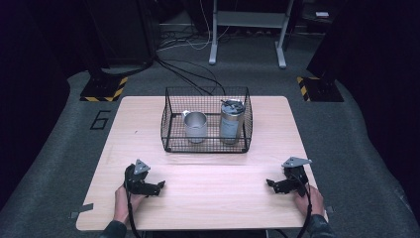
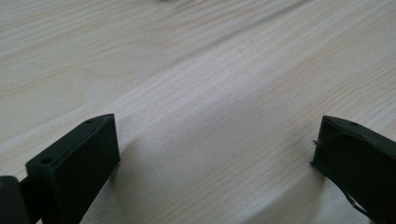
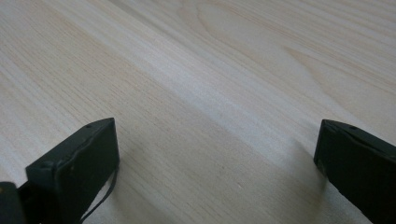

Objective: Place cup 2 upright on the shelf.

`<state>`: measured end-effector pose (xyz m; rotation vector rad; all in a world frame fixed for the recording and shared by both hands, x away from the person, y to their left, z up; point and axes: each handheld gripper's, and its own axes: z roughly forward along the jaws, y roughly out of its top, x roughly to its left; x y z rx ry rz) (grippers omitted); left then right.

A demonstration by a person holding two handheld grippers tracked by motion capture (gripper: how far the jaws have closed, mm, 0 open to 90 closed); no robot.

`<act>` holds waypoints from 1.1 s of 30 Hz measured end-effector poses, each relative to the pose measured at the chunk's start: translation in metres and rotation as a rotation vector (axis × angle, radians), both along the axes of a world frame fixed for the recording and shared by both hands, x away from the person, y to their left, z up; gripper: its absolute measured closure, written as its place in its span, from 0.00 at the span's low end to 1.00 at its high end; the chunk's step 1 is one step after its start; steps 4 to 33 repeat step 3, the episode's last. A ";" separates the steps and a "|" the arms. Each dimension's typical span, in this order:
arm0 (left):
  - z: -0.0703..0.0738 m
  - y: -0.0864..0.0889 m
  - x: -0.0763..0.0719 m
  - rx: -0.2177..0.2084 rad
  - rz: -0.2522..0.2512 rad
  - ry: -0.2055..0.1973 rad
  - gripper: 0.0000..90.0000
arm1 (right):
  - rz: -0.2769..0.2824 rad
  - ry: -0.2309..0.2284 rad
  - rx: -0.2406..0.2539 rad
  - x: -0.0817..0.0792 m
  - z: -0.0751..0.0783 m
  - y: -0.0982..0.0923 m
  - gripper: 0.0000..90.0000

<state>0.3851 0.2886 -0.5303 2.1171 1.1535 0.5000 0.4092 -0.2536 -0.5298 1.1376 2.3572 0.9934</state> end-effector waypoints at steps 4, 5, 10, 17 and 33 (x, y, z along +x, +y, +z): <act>0.000 0.001 0.000 0.009 -0.007 0.003 0.00 | 0.001 0.000 0.000 0.000 0.000 0.000 0.00; 0.000 0.001 0.000 0.009 -0.007 0.003 0.00 | 0.001 0.000 0.000 0.000 0.000 0.000 0.00; 0.000 0.001 0.000 0.009 -0.007 0.003 0.00 | 0.001 0.000 0.000 0.000 0.000 0.000 0.00; 0.000 0.001 0.000 0.009 -0.007 0.003 0.00 | 0.001 0.000 0.000 0.000 0.000 0.000 0.00; 0.000 0.001 0.000 0.009 -0.007 0.003 0.00 | 0.001 0.000 0.000 0.000 0.000 0.000 0.00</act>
